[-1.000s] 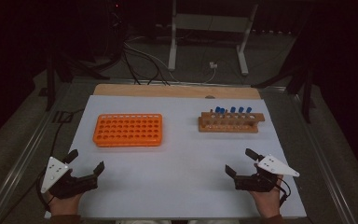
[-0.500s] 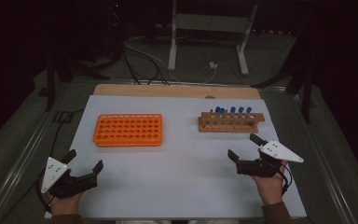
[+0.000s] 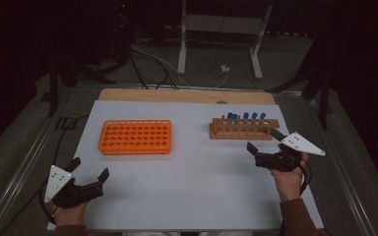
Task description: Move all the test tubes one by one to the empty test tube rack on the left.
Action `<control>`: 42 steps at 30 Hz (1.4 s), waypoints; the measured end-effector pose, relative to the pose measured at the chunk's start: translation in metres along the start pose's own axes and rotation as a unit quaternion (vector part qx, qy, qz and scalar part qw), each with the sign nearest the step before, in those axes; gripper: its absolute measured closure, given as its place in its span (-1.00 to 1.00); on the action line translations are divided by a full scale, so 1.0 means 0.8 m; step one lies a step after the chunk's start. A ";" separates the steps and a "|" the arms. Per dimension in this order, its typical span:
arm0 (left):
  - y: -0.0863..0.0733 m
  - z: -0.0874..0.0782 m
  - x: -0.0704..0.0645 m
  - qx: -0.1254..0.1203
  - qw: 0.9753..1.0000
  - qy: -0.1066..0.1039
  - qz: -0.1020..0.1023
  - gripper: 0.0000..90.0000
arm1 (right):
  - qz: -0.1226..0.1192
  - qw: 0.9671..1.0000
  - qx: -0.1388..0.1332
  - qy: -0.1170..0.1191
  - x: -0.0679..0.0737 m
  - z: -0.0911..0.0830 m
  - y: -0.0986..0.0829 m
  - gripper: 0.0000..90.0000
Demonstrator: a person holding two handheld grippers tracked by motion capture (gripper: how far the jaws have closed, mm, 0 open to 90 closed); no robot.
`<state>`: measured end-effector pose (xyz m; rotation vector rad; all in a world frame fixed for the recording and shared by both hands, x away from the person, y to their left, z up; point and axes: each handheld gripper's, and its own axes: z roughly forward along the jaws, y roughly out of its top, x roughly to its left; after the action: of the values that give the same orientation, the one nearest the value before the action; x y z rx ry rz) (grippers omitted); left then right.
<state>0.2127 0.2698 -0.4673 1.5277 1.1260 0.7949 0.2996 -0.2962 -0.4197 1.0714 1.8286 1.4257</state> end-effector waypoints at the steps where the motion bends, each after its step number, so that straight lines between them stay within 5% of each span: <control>1: 0.000 0.000 0.000 0.000 1.000 -0.002 0.000 -0.99 | 0.000 1.000 0.000 -0.003 -0.005 0.004 0.003 -1.00; 17: 0.000 0.002 0.002 -0.003 1.000 -0.002 -0.005 -0.99 | 0.015 0.999 0.012 -0.040 -0.037 0.048 0.012 -0.99; 22: -0.001 0.003 0.000 -0.002 1.000 -0.004 -0.004 -0.99 | 0.018 0.998 0.037 -0.055 -0.056 0.067 0.005 -0.99; 30: -0.001 0.004 0.000 -0.002 1.000 -0.005 -0.006 -0.99 | 0.052 0.995 0.044 -0.074 -0.080 0.086 -0.004 -0.99; 42: -0.001 0.005 0.000 -0.001 1.000 -0.009 -0.009 -0.99 | 0.088 0.988 0.075 -0.105 -0.100 0.099 -0.021 -0.44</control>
<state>0.2159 0.2687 -0.4693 1.5173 1.1240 0.7696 0.4013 -0.3271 -0.4591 1.4345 1.7447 1.2316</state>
